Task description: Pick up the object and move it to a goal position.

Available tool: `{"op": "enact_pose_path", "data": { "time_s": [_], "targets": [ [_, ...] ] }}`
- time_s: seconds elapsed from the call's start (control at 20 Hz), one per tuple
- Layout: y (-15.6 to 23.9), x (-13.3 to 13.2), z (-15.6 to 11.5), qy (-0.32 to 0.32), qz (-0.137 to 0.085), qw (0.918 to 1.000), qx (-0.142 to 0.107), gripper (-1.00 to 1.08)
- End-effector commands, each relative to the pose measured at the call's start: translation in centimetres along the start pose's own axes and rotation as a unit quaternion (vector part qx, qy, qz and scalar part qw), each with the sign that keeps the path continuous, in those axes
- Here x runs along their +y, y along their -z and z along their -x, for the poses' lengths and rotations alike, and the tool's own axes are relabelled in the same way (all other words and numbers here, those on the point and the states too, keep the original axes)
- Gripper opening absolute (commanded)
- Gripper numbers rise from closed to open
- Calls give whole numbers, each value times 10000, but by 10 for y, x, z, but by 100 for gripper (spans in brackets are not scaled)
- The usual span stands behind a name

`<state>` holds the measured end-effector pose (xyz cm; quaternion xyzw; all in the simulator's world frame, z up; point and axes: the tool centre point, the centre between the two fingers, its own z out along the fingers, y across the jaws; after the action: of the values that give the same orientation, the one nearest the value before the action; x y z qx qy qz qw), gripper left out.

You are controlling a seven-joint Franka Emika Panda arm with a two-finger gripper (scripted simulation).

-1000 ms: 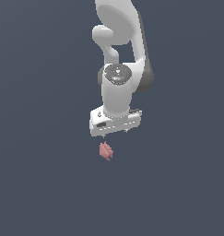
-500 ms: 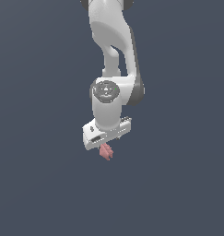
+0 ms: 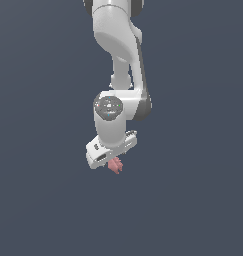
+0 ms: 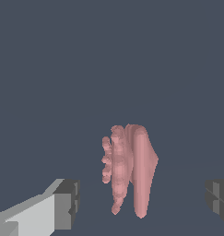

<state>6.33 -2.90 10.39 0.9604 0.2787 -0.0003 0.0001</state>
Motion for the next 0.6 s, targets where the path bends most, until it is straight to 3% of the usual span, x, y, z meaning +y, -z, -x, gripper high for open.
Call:
{"op": "enact_pose_path", "data": {
  "time_s": [0.0,0.55],
  "targets": [
    [-1,1,0,48,0,10000,3,100],
    [-33,1,1,45,0,10000,2,100]
  ]
}}
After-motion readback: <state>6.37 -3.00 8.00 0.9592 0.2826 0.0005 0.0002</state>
